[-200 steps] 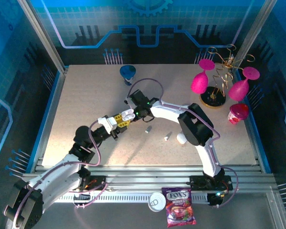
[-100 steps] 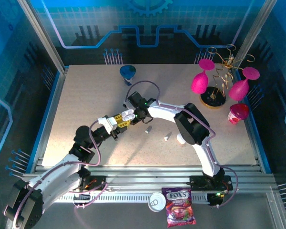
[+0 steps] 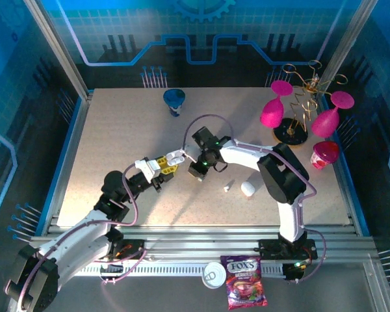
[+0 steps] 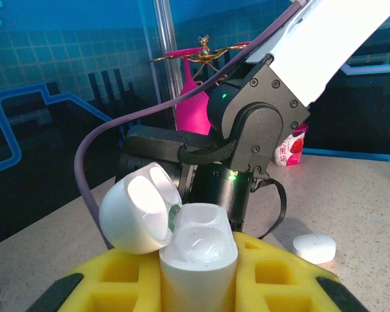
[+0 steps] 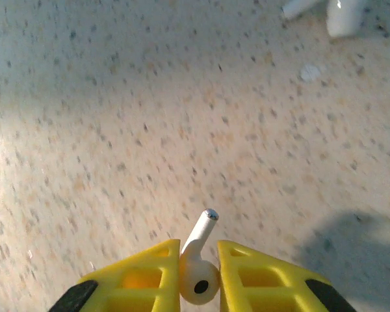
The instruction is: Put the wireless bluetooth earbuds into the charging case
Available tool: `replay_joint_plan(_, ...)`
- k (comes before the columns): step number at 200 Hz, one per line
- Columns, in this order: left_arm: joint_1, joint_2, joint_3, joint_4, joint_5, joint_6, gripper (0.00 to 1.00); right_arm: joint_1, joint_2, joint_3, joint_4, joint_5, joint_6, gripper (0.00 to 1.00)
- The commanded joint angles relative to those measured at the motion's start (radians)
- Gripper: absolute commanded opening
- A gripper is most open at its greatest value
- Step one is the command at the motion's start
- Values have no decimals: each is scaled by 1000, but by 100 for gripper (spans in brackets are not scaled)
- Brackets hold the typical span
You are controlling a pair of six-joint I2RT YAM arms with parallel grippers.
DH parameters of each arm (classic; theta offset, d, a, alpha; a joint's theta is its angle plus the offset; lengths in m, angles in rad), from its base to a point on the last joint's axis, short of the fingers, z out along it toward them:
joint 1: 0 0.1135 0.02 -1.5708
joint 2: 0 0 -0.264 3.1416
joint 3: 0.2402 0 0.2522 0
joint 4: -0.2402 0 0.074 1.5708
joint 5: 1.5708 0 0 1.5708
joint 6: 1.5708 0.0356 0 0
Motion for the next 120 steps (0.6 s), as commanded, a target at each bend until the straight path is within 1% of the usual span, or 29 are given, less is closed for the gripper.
replay_joint_plan(1, 7, -8, 26, 4, 23, 17, 0, -22, -33, -19, -27, 13, -62, 16)
replay_joint_plan(23, 7, -10, 31, -6, 29, 15, 0, -57, -61, -30, -27, -35, -42, 17)
replay_joint_plan(31, 7, -9, 32, -9, 33, 14, 0, -63, -65, -29, -36, -35, -41, 16)
replay_joint_plan(54, 7, -4, 33, -9, 39, 13, 0, -62, -47, 2, -100, 19, -40, 17)
replay_joint_plan(72, 7, -1, 33, -5, 41, 11, 0, -58, -33, 15, -145, 54, -30, 20)
replay_joint_plan(103, 7, -2, 35, -14, 46, 10, 0, -58, -27, 13, -214, 140, -83, 20)
replay_joint_plan(120, 7, 2, 34, -14, 48, 14, 0, -58, -31, -2, -208, 138, -102, 21)
